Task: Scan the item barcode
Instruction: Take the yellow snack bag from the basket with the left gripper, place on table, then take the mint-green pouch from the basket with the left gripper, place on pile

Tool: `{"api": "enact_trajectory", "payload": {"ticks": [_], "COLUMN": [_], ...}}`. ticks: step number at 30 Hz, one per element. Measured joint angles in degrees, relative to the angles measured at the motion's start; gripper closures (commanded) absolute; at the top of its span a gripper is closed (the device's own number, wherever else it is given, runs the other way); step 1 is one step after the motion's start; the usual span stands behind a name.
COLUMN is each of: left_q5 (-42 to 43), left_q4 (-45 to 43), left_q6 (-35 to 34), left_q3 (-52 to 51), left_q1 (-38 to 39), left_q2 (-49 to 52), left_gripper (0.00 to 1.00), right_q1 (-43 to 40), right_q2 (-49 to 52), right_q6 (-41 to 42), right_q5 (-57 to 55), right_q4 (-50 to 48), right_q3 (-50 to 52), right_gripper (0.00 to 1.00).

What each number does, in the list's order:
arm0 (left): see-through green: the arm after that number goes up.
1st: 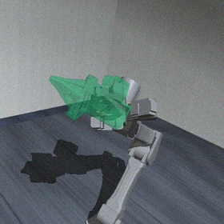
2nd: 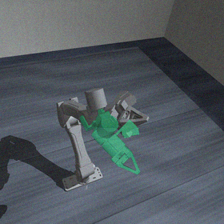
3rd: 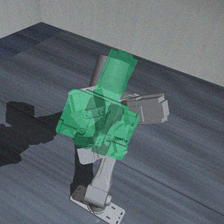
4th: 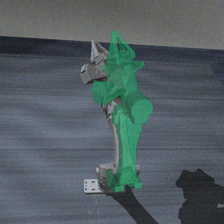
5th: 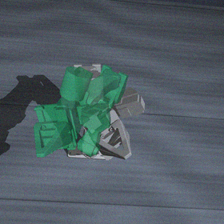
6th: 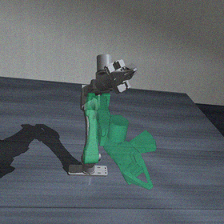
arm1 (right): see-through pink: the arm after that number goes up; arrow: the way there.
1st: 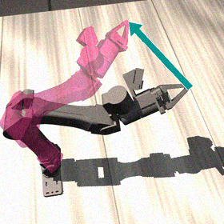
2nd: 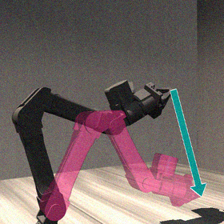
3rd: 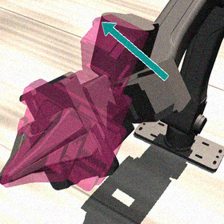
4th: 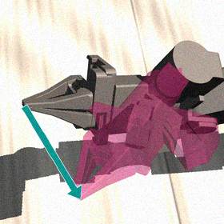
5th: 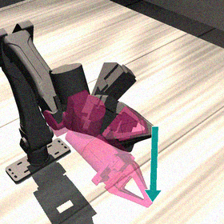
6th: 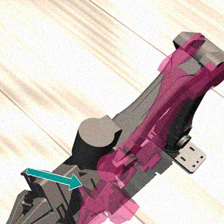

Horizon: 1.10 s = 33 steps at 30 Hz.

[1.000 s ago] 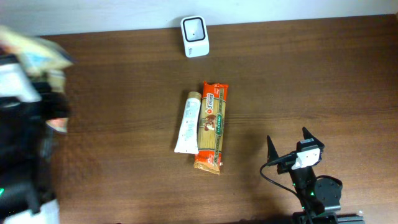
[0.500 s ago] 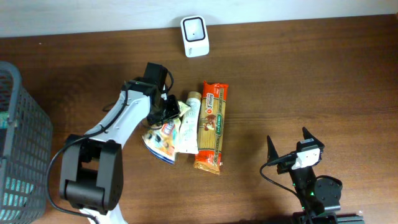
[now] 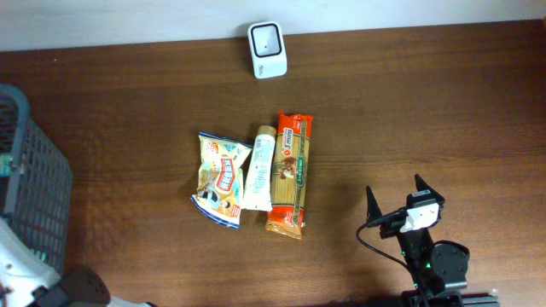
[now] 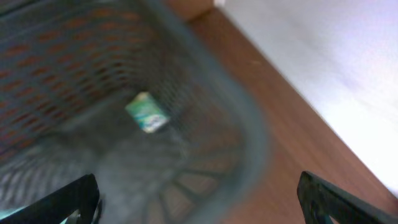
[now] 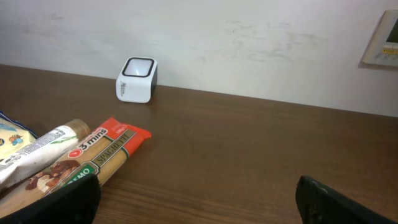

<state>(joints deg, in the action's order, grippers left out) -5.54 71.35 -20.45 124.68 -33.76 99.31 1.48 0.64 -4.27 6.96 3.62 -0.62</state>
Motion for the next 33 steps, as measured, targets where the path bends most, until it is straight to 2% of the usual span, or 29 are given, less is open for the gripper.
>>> {"api": "enact_trajectory", "payload": {"ticks": [3,7,14,17,18,20,21,22,23,26,29,30,33], "left_q5": [-0.07,0.59,0.9,2.08,2.12,1.18,1.07,0.81,1.14,1.49,2.29,2.43,4.61], "left_q4": [-4.76,-13.7,-20.02,-28.13,-29.83,-32.46,-32.83,-33.83,-33.99,-32.33,-26.47,-25.59,-23.02], "left_q6": [-0.37,1.66,3.15,5.31,5.55,6.38,6.34,6.4,6.29,6.14,6.19,6.16,6.19], "left_q3": [-8.92,-16.5,-16.76,-18.67,-18.84,-18.99,-18.99,-18.95,-18.93,-18.58,-19.61,-20.04,-20.68], "left_q1": [-6.62,-7.89,-9.35,-9.44,-9.46,-9.88,-9.88,-9.88,-9.88,-9.88,-9.77,-9.77,-9.38], "left_q2": [4.42,13.9,25.66,29.55,30.56,32.52,32.63,33.03,33.09,33.05,29.86,26.84,5.38], "left_gripper": [0.0,0.05,0.04,0.07,0.11,0.73,0.82,0.83,1.0,1.0,1.0,1.0,1.0], "right_q1": [-0.02,0.0,-0.02,0.0,-0.02,0.0,-0.02,0.0,0.0,-0.02,0.0,0.0,0.0], "right_q2": [-0.02,0.0,-0.02,-0.02,-0.02,-0.02,-0.02,-0.02,-0.02,-0.02,-0.02,-0.02,-0.02], "right_q6": [-0.02,-0.02,0.0,0.0,-0.02,0.0,-0.02,-0.02,-0.02,-0.04,-0.02,-0.02,0.0], "right_q5": [0.0,0.0,0.0,0.0,0.0,0.0,0.0,0.0,0.0,0.0,0.0,0.0,0.0], "right_q4": [0.0,0.02,0.0,0.02,0.0,0.02,0.0,0.02,0.0,0.02,0.02,0.0,0.0], "right_q3": [0.0,0.0,0.0,0.0,0.0,0.0,0.0,0.0,0.0,0.0,0.0,0.0,0.0], "right_gripper": [0.01,0.01,0.01,0.01,0.01,0.01,0.01,0.01,0.01,0.01,0.01,0.01,0.01]}}
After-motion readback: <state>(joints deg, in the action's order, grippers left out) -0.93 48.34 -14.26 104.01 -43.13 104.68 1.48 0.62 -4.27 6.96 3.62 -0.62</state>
